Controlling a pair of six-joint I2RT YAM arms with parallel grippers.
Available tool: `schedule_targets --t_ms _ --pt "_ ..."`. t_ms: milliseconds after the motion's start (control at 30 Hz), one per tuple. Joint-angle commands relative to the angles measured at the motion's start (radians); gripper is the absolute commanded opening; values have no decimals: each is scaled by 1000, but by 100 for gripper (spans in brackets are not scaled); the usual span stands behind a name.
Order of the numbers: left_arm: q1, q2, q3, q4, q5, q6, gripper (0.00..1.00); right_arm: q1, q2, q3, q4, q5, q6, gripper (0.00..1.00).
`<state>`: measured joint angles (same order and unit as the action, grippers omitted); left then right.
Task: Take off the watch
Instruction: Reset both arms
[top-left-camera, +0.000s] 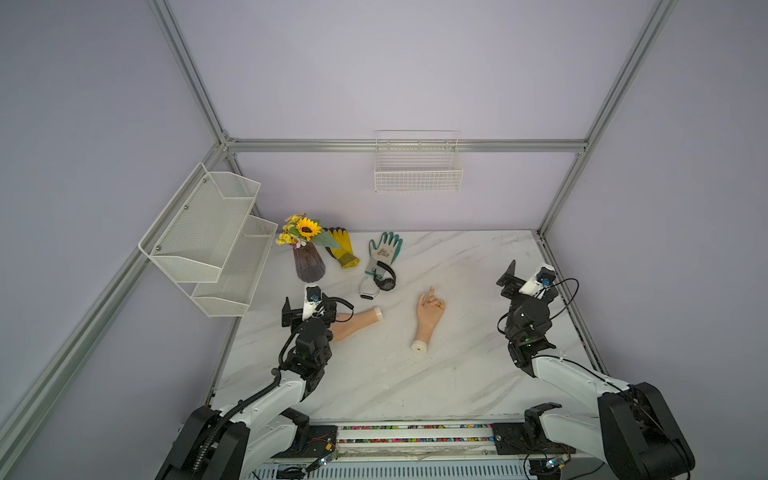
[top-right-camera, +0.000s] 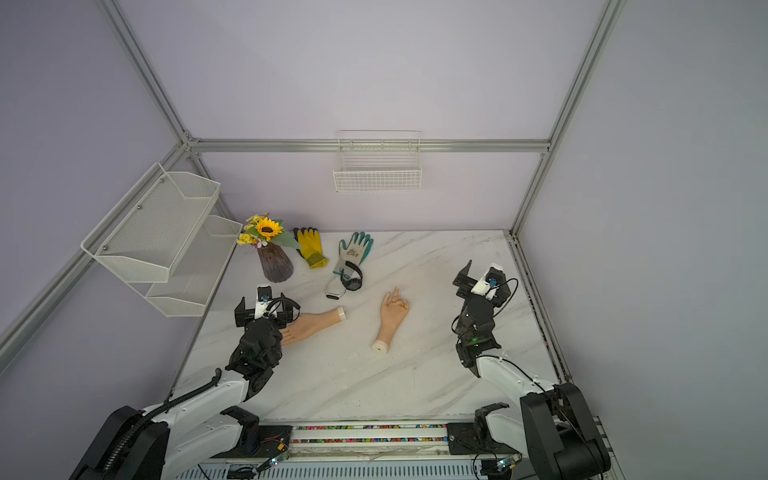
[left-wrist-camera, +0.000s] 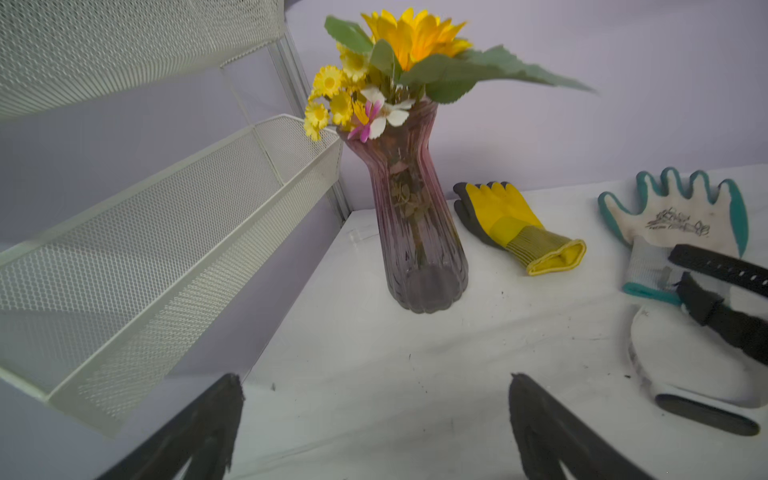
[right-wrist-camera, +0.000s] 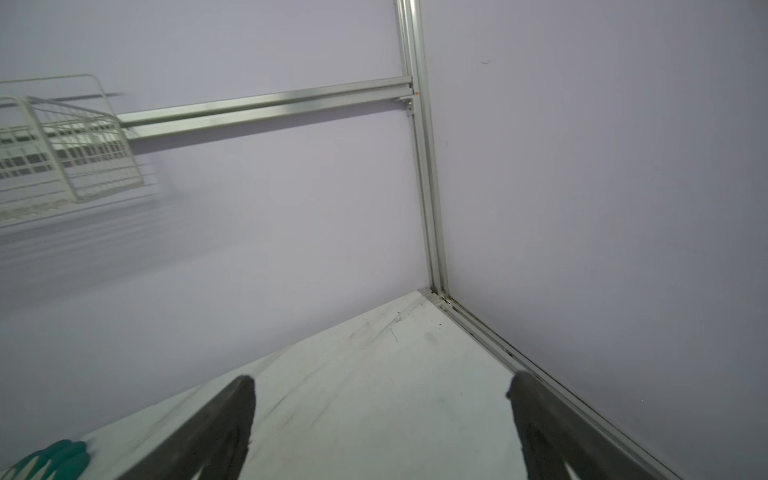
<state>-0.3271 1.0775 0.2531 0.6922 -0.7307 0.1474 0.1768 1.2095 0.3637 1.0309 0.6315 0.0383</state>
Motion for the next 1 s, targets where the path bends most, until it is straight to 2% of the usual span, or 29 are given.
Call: schedule_targets --t_ms 0,67,133,167,200,233,267,300,333,400,433,567,767,967 --pt "90 57 -1 114 163 -97 100 -82 75 -78 371 -150 -20 97" --pt "149 144 -19 228 252 -117 100 -126 187 -134 593 -207 -3 97" --pt "181 228 -23 313 292 -103 100 -153 312 -180 838 -288 -2 97" --pt "201 273 -24 355 325 -105 100 -176 393 -175 891 -349 8 97" --pt "219 319 -23 387 347 -117 100 -178 488 -154 982 -349 -33 97" --pt "239 399 -23 436 368 -131 100 -169 489 -120 958 -339 -58 97" --pt "261 474 -21 499 394 -144 100 -172 415 -64 694 -389 -1 98" --pt "277 538 -12 605 412 -129 100 -190 428 -32 644 -422 3 97" --pt "280 541 1 590 412 -119 100 -199 464 -42 739 -420 -24 97" --pt "297 442 88 237 431 -180 100 -203 430 -32 656 -315 64 97" --pt "310 464 131 192 422 -193 100 -207 438 -41 688 -299 38 97" --pt "313 495 62 381 369 -205 100 -208 438 -38 687 -312 33 98" --pt "310 472 118 233 388 -202 100 -209 440 -39 696 -314 31 98" --pt "309 490 115 272 380 -195 100 -209 442 -33 685 -316 31 97"
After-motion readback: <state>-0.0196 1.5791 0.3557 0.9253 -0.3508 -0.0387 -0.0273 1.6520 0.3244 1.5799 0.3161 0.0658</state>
